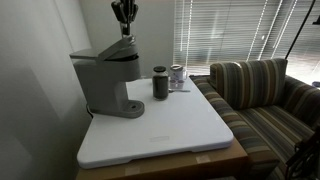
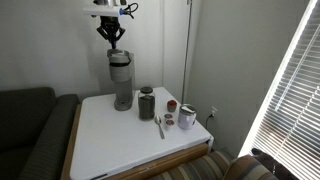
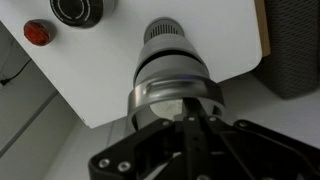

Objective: Close the lid on the coffee machine

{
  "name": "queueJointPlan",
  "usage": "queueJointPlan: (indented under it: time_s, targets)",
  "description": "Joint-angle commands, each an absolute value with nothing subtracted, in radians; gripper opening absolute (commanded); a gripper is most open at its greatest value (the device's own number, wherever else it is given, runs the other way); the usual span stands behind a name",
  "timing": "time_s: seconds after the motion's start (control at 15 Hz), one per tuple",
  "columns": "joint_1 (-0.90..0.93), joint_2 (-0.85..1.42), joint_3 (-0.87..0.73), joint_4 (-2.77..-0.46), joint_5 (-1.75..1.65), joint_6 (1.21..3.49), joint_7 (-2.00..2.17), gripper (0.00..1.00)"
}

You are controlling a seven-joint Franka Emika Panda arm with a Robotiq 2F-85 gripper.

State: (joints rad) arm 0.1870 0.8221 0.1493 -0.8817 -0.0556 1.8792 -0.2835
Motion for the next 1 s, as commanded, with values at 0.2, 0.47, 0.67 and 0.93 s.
queueJointPlan:
  time_s: [0.2,0.47,0.67,0.93]
  targets:
    - [0.184,0.82,0.147,-0.871,-0.048,1.764,-0.232,0.0]
    - [0.181,0.83,0.152,-0.867,-0.043,1.728,-0.219,0.0]
    - [0.179,0.836,0.152,-0.864,-0.042,1.723,-0.211,0.0]
    - [0.179,0.845,0.151,-0.86,-0.043,1.723,-0.205,0.0]
